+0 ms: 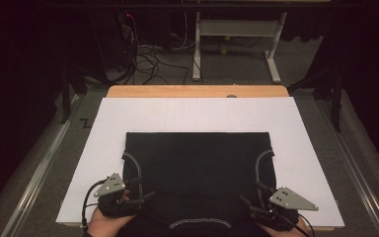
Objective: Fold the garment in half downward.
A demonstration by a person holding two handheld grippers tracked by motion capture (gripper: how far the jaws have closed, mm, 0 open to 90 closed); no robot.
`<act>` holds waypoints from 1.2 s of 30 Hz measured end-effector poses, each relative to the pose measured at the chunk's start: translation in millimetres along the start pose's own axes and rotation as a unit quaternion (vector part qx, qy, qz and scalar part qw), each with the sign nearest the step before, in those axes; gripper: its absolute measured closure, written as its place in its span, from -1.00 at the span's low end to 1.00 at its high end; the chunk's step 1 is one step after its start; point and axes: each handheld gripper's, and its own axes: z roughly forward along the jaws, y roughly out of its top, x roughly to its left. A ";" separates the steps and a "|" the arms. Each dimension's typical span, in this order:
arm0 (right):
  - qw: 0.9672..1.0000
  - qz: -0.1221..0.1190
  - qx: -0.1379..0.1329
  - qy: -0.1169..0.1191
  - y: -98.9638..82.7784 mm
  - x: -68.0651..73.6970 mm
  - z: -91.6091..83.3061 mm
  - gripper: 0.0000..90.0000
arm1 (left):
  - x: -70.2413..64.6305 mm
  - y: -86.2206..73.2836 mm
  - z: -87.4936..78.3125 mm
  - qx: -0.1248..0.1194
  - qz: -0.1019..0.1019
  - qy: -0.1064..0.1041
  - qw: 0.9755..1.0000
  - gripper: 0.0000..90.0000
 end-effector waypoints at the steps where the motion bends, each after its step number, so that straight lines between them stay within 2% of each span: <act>1: 1.000 0.006 -0.002 -0.009 0.2 -3.2 0.3 -0.41 | 2.4 0.4 -2.2 -0.004 0.001 0.006 1.000 -0.49; 3: 1.000 0.017 -0.006 -0.018 0.5 -9.9 1.3 -0.47 | 7.8 0.8 -5.6 -0.010 0.004 0.019 1.000 -0.57; 5: 0.999 0.026 -0.006 -0.018 0.8 -16.5 2.4 -0.52 | 16.0 0.2 -5.4 -0.005 0.010 0.035 0.999 -0.69; 8: 0.999 0.033 0.001 -0.024 -0.1 -25.2 5.5 -0.63 | 30.4 -1.3 -5.7 -0.012 -0.016 0.046 0.999 -0.80; 10: 0.999 0.036 0.003 -0.032 -0.8 -29.0 6.3 -0.71 | 35.7 -0.4 -7.1 -0.015 -0.020 0.059 0.998 -0.92; 12: 0.998 0.040 0.004 -0.043 -1.2 -31.4 6.6 -0.81 | 40.0 0.3 -8.2 -0.014 -0.023 0.063 0.998 -1.00; 14: 0.998 0.038 0.011 -0.058 -1.0 -32.4 8.1 -0.98 | 42.5 -0.2 -9.6 -0.017 -0.025 0.071 0.997 -1.00; 16: 0.997 0.041 0.013 -0.063 -0.9 -33.6 9.1 -1.00 | 43.9 -0.7 -10.9 -0.019 -0.025 0.076 0.997 -1.00; 27: 0.997 0.042 0.002 -0.064 4.9 -39.3 14.4 -1.00 | 50.7 0.6 -11.2 -0.022 -0.034 0.071 0.997 -1.00; 36: 0.996 0.036 -0.019 -0.074 22.8 -42.4 21.5 -1.00 | 60.1 15.2 -10.6 -0.041 -0.050 0.066 0.996 -1.00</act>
